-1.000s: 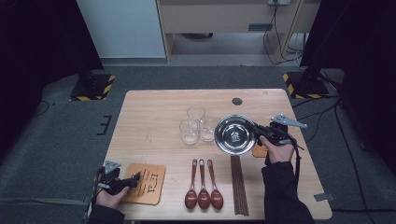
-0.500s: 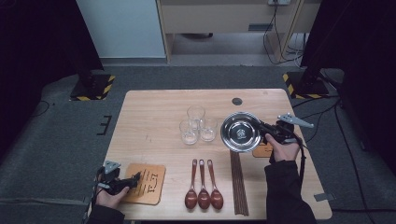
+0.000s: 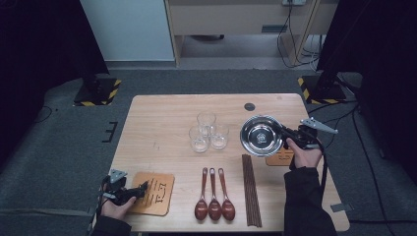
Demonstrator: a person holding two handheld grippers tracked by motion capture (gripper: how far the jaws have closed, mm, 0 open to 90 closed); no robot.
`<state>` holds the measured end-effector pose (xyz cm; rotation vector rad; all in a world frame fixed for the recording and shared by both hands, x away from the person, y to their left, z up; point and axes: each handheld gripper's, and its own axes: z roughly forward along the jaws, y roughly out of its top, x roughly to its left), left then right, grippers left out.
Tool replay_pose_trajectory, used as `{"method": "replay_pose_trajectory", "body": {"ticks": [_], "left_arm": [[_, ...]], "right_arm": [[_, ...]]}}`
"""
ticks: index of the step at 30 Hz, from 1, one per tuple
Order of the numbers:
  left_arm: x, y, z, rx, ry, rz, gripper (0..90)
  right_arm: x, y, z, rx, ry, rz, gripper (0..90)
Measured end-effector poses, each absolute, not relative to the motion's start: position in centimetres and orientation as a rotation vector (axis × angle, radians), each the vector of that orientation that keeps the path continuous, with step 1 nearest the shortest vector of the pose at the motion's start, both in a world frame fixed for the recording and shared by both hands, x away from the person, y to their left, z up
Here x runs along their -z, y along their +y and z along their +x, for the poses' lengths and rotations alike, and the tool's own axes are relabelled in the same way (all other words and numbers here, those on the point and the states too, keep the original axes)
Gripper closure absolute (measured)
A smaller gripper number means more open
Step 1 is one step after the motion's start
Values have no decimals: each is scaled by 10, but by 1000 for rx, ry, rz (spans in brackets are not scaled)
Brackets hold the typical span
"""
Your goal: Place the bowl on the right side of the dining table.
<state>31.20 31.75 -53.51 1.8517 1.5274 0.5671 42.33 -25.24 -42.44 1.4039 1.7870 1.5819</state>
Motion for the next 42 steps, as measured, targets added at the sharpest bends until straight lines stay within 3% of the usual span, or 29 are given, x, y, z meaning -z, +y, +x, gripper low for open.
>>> {"method": "replay_pose_trajectory", "body": {"ticks": [42], "left_arm": [[535, 318, 312, -566, 1527, 1851, 12]], "right_arm": [[450, -304, 438, -1425, 1689, 1572, 836]]}}
